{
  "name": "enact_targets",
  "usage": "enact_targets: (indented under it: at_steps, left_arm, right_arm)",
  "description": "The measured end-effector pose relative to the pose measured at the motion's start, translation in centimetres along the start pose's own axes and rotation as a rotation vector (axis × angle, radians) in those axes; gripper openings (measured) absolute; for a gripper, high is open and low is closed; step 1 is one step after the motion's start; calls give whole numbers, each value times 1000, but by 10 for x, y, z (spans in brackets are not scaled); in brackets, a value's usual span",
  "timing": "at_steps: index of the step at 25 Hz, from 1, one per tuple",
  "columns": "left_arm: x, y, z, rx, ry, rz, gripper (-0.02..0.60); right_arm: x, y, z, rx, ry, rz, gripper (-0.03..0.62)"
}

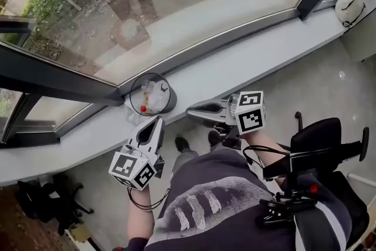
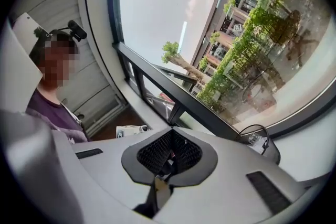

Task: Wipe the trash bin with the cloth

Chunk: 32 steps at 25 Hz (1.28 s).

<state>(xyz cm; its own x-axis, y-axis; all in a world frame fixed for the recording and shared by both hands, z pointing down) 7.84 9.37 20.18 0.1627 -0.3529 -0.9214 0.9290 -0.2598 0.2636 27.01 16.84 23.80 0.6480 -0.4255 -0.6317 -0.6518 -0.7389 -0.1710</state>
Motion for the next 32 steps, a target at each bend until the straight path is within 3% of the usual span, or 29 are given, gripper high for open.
enact_targets:
  at_steps: [10,21,28,32]
  left_arm:
    - [8,-46,-17,97,64,-21,-5]
    - [-23,-159,-7,106,74,-121,-5]
    - [-45,-241,-3,20,-17,-215,-5]
    - [-52,-257,0,-39,-37,-254,-5]
  right_arm:
    - [-11,38,23,81,-23,114,0]
    - [-85,90,86,62,-100,173,0]
    - [-142,129,147,41,-91,156,0]
    - [-162,139,173,4,-163,194,0]
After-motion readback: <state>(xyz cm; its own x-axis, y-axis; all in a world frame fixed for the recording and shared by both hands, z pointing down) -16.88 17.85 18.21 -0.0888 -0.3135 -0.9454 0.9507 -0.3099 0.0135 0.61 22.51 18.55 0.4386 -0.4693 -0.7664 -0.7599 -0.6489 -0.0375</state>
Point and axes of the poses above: the fingertips, and each gripper's own axes: y forward along the fingers, z to its left, x out of its top, the point moved 8 cm from there along -y, backward along the fingers, and after that the axes turned 5 degrees about -z, right-handed, at the moved point
